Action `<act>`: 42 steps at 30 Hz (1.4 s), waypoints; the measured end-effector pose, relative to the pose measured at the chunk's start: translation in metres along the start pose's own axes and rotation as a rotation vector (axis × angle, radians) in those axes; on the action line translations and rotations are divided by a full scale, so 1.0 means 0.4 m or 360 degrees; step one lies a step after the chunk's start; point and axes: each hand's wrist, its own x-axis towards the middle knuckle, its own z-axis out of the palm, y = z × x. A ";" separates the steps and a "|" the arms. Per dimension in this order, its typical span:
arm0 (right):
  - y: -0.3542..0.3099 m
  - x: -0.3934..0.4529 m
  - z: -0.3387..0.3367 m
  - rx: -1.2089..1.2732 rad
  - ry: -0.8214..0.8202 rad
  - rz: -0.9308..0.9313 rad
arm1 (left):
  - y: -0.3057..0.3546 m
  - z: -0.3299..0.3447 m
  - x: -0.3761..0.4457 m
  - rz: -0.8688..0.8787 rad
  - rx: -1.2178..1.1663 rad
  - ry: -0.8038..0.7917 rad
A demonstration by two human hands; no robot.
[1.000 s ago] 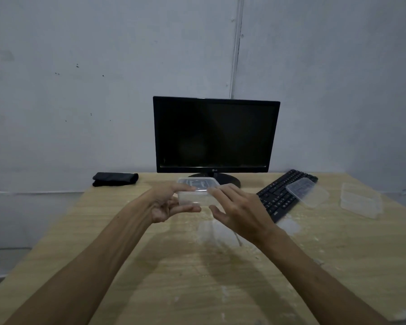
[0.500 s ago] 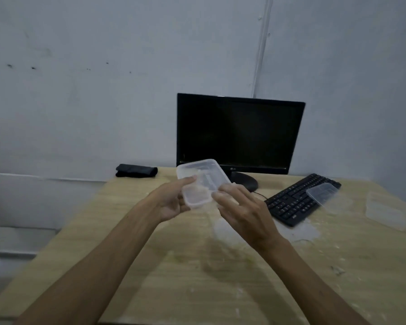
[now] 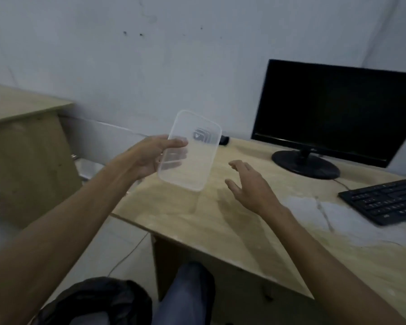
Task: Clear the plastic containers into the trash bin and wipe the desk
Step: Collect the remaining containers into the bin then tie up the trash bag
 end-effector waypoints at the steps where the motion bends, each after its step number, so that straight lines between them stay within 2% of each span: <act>1: -0.032 0.015 0.022 0.0007 -0.0049 -0.0036 | -0.005 -0.045 -0.020 -0.0001 0.0030 0.0007; 7: -0.206 0.081 0.142 0.0066 -0.0391 -0.0176 | -0.077 -0.289 -0.138 -0.0009 -0.0023 0.0196; 11: -0.311 0.095 0.221 0.0116 -0.0641 -0.0200 | -0.174 -0.416 -0.222 -0.0086 -0.0248 0.0594; 16: -0.393 0.085 0.319 0.0045 -0.0758 -0.0238 | -0.370 -0.506 -0.315 -0.0296 -0.0173 0.0970; 18: -0.402 0.077 0.343 -0.0048 -0.0684 -0.0277 | -0.463 -0.519 -0.332 -0.0447 -0.0015 0.1022; 21: -0.415 0.067 0.369 -0.0112 -0.0603 -0.0279 | -0.628 -0.536 -0.353 -0.0703 0.0284 0.1000; 27: -0.416 0.062 0.380 -0.0159 -0.0521 -0.0272 | -0.960 -0.533 -0.366 -0.0913 0.0959 0.0676; 31: -0.410 0.063 0.397 -0.0186 -0.0485 -0.0246 | -1.124 -0.498 -0.362 -0.1033 0.1191 0.0702; 34: -0.415 0.064 0.397 -0.0193 -0.0463 -0.0268 | -1.179 -0.472 -0.362 -0.1082 0.1212 0.0882; 38: -0.412 0.067 0.398 -0.0193 -0.0465 -0.0282 | -1.224 -0.464 -0.378 -0.1296 0.1409 0.0753; 42: -0.409 0.070 0.406 -0.0192 -0.0442 -0.0290 | -1.239 -0.472 -0.380 -0.1282 0.1349 0.0793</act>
